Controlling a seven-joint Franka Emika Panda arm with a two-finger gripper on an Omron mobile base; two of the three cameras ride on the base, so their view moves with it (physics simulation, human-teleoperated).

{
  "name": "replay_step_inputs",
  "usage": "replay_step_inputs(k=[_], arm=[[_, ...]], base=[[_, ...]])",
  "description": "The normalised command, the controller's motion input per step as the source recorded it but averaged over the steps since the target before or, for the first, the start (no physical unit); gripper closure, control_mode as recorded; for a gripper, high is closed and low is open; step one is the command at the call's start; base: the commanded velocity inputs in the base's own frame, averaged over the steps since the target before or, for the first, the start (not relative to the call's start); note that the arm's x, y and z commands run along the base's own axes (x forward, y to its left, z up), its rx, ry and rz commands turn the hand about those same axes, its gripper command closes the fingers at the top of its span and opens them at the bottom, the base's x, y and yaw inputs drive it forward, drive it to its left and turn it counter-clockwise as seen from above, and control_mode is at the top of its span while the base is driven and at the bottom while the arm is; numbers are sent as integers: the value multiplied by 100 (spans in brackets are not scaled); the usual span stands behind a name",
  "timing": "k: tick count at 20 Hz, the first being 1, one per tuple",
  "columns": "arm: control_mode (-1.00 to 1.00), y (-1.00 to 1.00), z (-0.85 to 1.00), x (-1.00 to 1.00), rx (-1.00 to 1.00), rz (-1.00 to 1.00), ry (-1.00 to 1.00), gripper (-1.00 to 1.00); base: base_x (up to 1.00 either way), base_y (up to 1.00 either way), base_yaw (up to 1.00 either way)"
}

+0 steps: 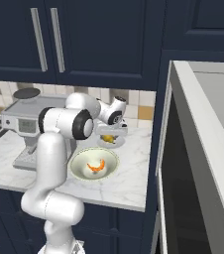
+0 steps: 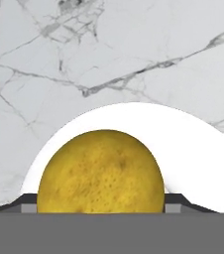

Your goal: Remove the pear from the bowl and place it on the small plate. Then place the bowl with only the shrimp in the microwave, close the door, and press the start button to microwave the shrimp.

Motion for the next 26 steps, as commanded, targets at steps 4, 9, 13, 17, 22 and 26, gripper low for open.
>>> replay_step_inputs(k=[4, 9, 13, 17, 22, 26], arm=[[-100, 0, -12, -44, 0, 0, -4, -100], [-100, 0, 0, -50, 0, 0, -7, -100], [-100, 0, 1, -43, 0, 0, -11, -100], [-100, 3, 0, -24, 0, -2, -12, -100], [-100, 5, 39, 0, 0, -6, -11, -100], [-100, 0, 88, -19, 0, -8, -9, -100]], base=[[0, 0, 0], [0, 0, 0], [0, 0, 0], [0, 0, 0], [0, 0, 0], [0, 0, 0]])
